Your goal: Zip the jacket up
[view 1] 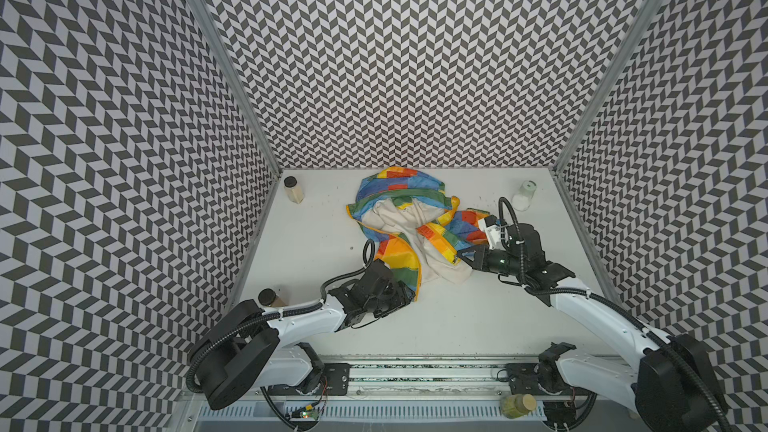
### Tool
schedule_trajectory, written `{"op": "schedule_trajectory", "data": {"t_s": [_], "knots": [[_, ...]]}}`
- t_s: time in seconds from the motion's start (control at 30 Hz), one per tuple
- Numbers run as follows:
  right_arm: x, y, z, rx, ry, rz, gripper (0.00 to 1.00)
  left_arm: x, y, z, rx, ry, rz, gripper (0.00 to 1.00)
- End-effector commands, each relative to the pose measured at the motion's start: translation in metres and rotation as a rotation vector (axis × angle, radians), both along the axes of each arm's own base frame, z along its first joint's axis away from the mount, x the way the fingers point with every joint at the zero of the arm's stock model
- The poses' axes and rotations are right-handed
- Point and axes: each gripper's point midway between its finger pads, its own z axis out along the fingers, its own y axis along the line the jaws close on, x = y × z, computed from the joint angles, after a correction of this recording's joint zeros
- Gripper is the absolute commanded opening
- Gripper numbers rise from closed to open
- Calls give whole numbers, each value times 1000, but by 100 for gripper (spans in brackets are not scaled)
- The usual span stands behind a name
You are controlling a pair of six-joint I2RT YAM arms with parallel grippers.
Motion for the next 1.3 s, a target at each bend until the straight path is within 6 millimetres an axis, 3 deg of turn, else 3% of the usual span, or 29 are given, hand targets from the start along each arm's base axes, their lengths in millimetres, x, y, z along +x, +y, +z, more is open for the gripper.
{"op": "schedule_trajectory", "data": {"t_s": [0.0, 0.2, 0.37, 0.67, 0.83, 1.0, 1.17, 1.27], "knots": [[7, 2, 20, 17, -53, -2, 0, -3, 13, -12, 21, -14, 4, 66], [10, 3, 19, 15, -46, 2, 0, 6, 9, -13, 17, -71, -45, 65], [10, 2, 17, 7, -39, -1, 0, 8, -12, -15, -29, -103, -153, 55], [11, 2, 13, 2, -33, -4, 0, -2, -26, -29, -29, -94, -239, 47], [11, 2, 13, 5, -31, -4, 0, -4, -26, -44, -26, -41, -214, 34], [8, 2, 13, 3, -32, -3, 0, -1, -18, -41, -5, -38, -167, 21], [7, 1, 15, 3, -38, -4, 0, 6, 10, -26, 44, -56, -63, 1], [6, 1, 15, 2, -38, -2, 0, 10, 30, -14, 69, -81, 1, 0]]}}
